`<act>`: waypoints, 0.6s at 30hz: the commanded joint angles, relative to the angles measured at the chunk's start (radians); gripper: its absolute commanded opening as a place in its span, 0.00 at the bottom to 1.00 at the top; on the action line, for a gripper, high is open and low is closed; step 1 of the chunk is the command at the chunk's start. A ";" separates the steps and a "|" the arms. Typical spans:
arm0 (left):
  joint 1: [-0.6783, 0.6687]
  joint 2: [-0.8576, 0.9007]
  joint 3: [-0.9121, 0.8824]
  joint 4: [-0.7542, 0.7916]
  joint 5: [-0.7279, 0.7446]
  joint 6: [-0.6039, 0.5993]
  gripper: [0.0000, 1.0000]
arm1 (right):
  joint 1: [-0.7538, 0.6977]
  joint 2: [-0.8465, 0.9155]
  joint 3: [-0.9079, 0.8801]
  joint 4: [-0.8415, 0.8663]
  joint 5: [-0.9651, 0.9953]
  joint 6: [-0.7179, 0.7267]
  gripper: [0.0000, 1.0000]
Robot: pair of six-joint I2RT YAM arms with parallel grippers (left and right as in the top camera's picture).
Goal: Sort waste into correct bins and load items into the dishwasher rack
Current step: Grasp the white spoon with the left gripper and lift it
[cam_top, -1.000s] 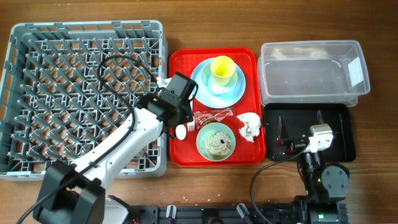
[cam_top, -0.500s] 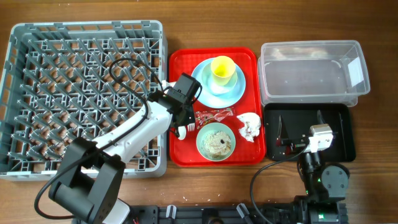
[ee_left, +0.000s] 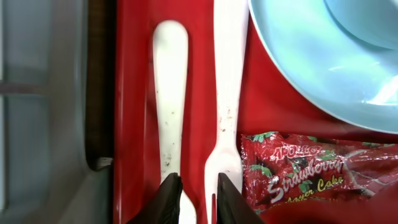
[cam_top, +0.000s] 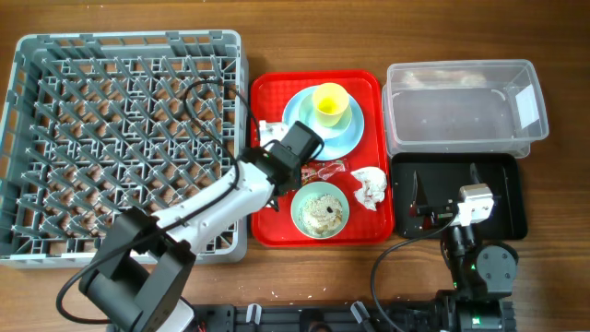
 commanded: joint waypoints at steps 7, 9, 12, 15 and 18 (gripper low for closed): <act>-0.007 0.063 -0.011 0.004 -0.087 -0.003 0.14 | 0.005 -0.003 -0.001 0.006 0.014 -0.010 1.00; -0.007 0.097 -0.011 0.004 -0.075 -0.003 0.16 | 0.005 -0.003 -0.001 0.006 0.014 -0.010 0.99; -0.007 0.144 -0.011 0.011 -0.077 -0.003 0.20 | 0.005 -0.003 -0.001 0.005 0.014 -0.010 1.00; -0.009 0.168 -0.011 0.016 -0.076 -0.003 0.21 | 0.005 -0.003 -0.001 0.005 0.014 -0.010 1.00; -0.010 0.170 -0.011 0.021 -0.044 -0.005 0.18 | 0.005 -0.003 -0.001 0.005 0.014 -0.010 1.00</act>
